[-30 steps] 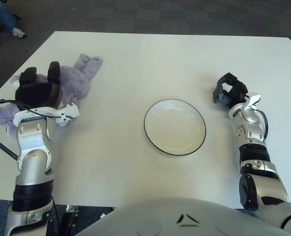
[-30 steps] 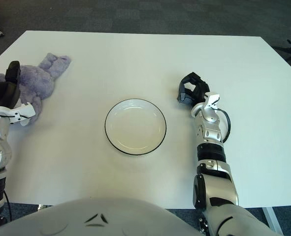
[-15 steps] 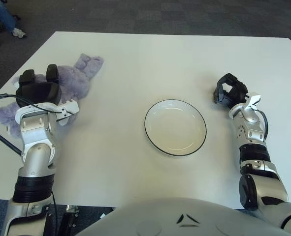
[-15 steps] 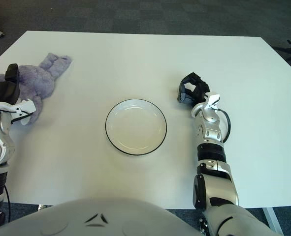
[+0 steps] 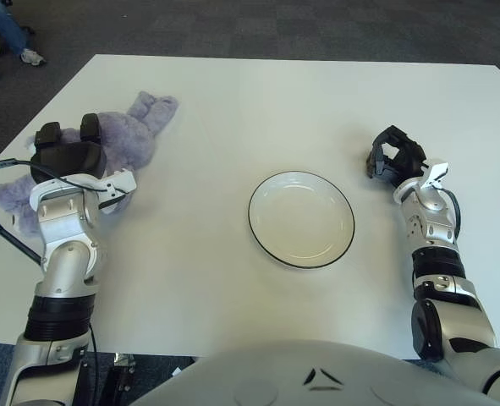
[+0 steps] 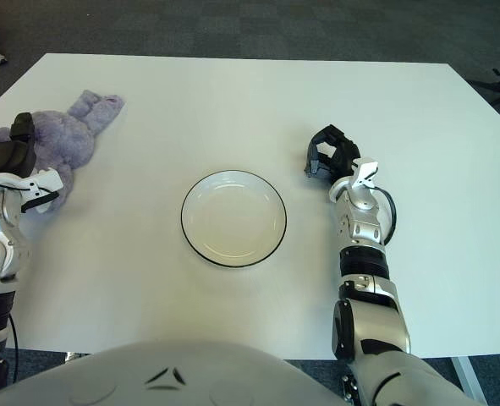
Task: Put the doll into the plate.
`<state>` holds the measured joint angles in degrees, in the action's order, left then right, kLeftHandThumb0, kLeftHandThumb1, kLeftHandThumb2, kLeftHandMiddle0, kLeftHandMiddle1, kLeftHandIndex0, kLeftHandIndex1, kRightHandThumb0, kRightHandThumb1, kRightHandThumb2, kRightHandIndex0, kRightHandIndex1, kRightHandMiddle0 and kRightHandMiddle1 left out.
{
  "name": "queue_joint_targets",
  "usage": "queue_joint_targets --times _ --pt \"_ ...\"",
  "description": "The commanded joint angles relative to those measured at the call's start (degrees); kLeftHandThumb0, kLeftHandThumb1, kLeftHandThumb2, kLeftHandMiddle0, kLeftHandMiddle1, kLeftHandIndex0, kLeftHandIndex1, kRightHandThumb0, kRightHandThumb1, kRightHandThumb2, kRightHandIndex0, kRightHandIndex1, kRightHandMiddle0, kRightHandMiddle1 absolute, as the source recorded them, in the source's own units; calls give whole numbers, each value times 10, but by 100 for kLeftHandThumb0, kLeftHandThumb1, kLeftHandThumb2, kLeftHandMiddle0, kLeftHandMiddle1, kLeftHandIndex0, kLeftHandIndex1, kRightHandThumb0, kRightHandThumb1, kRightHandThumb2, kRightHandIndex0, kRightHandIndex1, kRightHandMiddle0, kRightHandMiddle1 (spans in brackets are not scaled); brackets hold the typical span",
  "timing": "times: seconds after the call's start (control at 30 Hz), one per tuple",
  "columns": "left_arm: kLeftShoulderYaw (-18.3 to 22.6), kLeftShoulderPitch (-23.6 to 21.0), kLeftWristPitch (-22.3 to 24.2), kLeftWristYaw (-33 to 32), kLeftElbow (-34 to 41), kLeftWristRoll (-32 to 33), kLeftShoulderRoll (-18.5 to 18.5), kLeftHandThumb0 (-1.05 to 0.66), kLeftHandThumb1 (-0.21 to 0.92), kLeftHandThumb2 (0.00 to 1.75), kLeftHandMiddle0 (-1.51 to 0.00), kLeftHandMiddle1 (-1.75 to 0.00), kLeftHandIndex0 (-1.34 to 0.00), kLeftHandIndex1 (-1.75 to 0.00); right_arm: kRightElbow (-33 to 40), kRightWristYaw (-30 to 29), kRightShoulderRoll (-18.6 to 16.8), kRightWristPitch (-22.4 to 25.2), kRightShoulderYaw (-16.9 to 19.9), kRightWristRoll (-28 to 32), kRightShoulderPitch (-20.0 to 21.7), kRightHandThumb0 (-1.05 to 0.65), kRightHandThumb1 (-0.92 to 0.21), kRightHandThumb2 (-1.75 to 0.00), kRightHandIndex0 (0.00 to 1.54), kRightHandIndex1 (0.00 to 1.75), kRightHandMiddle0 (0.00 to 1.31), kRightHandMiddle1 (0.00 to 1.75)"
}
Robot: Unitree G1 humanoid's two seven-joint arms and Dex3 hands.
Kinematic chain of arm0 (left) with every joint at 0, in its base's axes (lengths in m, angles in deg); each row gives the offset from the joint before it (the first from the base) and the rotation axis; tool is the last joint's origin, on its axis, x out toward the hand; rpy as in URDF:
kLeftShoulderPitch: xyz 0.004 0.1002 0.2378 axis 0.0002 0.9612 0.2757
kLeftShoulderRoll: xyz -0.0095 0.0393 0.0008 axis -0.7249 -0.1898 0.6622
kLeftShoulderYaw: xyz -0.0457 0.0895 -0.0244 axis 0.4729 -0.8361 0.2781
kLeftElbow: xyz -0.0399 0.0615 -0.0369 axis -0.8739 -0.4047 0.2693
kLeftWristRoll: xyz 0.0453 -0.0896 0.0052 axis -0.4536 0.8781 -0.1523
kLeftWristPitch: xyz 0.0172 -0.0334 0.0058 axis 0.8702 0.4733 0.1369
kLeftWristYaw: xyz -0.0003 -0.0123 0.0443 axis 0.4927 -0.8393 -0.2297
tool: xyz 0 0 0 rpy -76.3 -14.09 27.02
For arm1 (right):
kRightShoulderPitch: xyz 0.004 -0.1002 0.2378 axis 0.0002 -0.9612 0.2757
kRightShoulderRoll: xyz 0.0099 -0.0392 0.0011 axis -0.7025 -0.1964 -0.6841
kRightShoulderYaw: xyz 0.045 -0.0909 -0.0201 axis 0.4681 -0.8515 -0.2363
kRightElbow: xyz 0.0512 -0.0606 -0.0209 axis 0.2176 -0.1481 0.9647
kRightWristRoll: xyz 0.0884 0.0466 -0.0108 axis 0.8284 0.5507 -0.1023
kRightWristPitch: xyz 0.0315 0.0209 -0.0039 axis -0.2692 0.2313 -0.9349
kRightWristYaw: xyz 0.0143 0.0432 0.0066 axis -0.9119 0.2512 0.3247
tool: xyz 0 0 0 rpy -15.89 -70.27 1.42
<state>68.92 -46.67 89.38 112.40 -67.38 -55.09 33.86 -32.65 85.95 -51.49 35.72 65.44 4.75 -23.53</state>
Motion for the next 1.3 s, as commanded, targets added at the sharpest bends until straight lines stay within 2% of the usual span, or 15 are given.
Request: queue_joint_targets --times 0.0,0.23,0.37,0.53,0.57,0.6,0.63,0.67,0.73,0.77,0.83,0.97,1.07,1.17,1.27 --pt "-8 0 6 -2 -10 11 -9 -65 29 86 -1 -112 0 0 -14 1 1 22 -1 0 -10 -47 -35 -127 118 175 59 175" --pt "-25 0 2 14 -29 19 -30 -70 32 85 -3 -160 0 0 -10 2 5 27 -3 -1 -11 -47 -35 -127 118 175 58 175" --pt "-30 -1 -1 14 -37 35 -39 -66 33 85 -17 -171 0 0 -8 5 6 28 -5 -2 -12 -47 -35 -127 118 175 58 175" --pt "-33 -2 1 0 -40 55 -42 -48 32 93 -41 -174 0 -36 -8 9 7 28 -5 -1 -12 -47 -36 -127 119 175 58 175" --pt "-35 -2 2 -1 -39 58 -42 -46 32 94 -42 -174 0 -38 -9 10 7 28 -5 0 -12 -47 -36 -126 119 175 58 175" --pt "-36 -2 3 -1 -38 61 -42 -14 34 100 -50 -169 0 -45 -9 11 7 28 -5 0 -12 -47 -36 -126 119 175 58 175" --pt "-37 -1 4 -2 -37 62 -43 7 35 105 -55 -166 0 -53 -10 12 8 28 -5 0 -12 -47 -36 -126 119 175 58 175" --pt "-38 -1 4 -2 -37 64 -44 15 35 107 -57 -164 0 -56 -10 13 8 28 -5 0 -12 -47 -36 -126 119 175 58 175" --pt "-40 -1 4 -3 -38 66 -47 33 35 112 -63 -161 0 -84 -11 15 9 28 -5 0 -12 -47 -36 -126 119 175 58 175" --pt "-42 -2 4 -3 -38 67 -48 35 34 114 -64 -161 0 -93 -11 16 9 28 -6 -1 -12 -47 -36 -126 119 175 58 175" --pt "-46 -3 3 -4 -42 69 -52 42 33 118 -66 -161 0 -121 -11 18 10 27 -6 -1 -12 -47 -36 -126 119 175 57 175" --pt "-52 -4 0 -1 -47 75 -63 45 33 122 -64 -165 -2 -151 -11 21 11 29 -6 -1 -12 -47 -37 -125 119 175 57 175" --pt "-57 -6 -2 0 -50 81 -70 45 34 123 -62 -168 -6 -163 -11 22 11 30 -6 -1 -12 -46 -37 -125 118 175 57 175" --pt "-60 -7 -2 -4 -53 88 -74 14 33 128 -63 -167 -28 -171 -11 22 11 32 -5 0 -11 -46 -37 -125 118 175 57 175" --pt "-63 -9 -2 -17 -57 93 -75 6 29 131 -62 -165 -41 -173 -10 22 11 35 -5 -1 -11 -46 -37 -125 118 175 57 175"
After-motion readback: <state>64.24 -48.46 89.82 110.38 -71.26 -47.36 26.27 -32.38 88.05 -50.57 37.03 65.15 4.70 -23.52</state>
